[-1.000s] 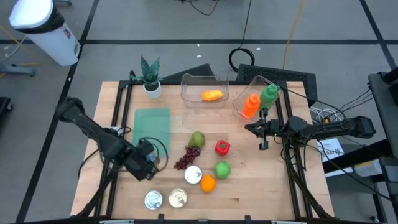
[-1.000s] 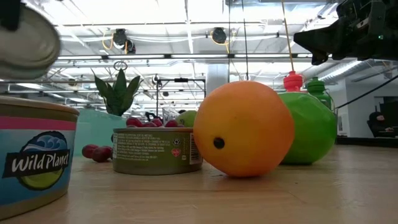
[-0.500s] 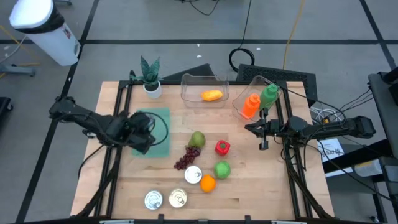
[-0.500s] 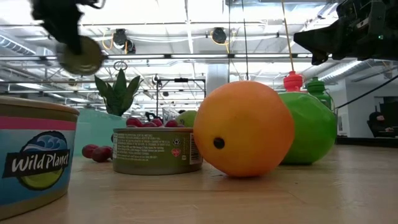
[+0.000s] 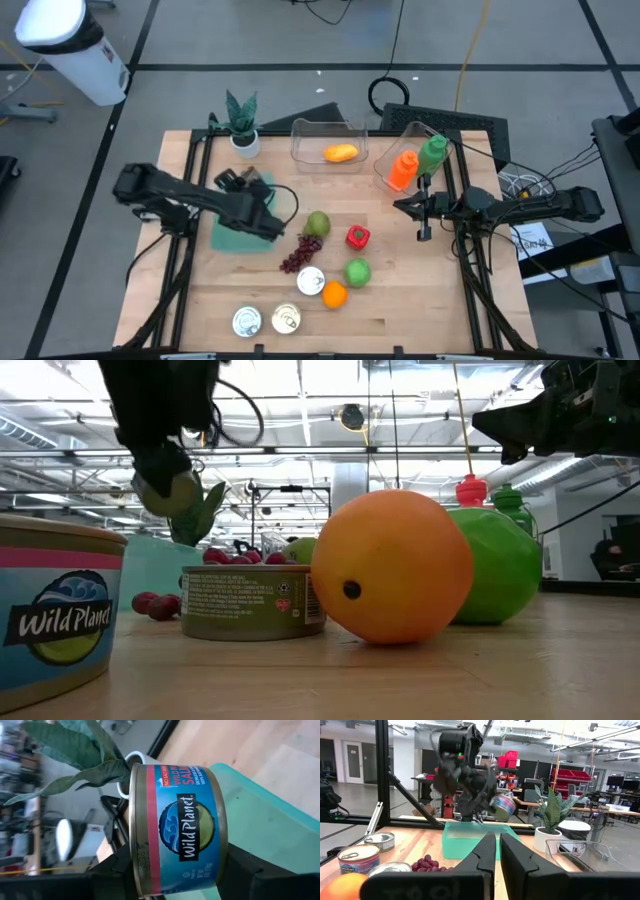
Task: Pick & Place Food Item
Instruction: Put the blue pink tuna can into the green bin
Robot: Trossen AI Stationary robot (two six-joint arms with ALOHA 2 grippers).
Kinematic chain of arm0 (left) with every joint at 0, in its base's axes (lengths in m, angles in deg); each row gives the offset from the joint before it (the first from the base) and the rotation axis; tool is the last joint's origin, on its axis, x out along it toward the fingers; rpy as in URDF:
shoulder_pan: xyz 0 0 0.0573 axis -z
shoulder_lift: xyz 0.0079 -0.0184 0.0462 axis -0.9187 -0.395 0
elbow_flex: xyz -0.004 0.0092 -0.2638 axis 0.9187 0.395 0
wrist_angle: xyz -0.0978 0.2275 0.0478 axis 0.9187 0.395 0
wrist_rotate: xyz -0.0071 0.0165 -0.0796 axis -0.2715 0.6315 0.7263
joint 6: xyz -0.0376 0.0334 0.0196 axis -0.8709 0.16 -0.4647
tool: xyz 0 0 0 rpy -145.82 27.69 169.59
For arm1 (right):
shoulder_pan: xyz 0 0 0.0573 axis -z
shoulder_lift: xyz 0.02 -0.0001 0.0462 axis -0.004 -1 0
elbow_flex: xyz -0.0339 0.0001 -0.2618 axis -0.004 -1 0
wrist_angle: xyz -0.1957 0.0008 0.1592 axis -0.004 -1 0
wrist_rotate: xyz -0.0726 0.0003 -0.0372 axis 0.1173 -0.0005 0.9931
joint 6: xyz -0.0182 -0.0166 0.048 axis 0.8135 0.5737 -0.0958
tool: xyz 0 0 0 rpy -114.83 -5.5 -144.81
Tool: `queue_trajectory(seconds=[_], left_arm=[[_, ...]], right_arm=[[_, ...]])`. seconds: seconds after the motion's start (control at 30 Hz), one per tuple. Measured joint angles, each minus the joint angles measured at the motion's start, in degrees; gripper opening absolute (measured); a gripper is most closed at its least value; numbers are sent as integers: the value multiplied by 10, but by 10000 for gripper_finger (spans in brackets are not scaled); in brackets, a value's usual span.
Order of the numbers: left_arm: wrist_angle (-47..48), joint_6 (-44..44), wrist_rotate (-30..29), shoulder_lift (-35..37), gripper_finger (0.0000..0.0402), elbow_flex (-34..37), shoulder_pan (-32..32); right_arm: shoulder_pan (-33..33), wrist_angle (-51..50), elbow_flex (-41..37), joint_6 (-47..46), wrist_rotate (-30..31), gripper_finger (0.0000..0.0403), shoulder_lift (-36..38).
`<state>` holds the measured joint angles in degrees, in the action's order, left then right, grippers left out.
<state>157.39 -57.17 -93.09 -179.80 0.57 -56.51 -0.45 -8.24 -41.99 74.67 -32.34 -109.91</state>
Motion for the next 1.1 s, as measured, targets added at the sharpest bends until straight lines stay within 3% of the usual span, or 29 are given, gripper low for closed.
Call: queue_trajectory(seconds=[0.3,0.5,0.67,0.9,1.1], left_arm=[[-18,-62,68,-105,192,68,-1],[-38,-86,71,-140,192,92,-1],[-85,-53,88,-163,206,101,-1],[-131,-7,107,-179,190,103,-5],[-132,-8,121,-175,237,103,-13]], right_arm=[[0,0,0,0,0,13,0],[0,0,0,0,0,13,0],[0,0,0,0,0,13,0],[0,0,0,0,0,13,0],[0,0,0,0,0,13,0]])
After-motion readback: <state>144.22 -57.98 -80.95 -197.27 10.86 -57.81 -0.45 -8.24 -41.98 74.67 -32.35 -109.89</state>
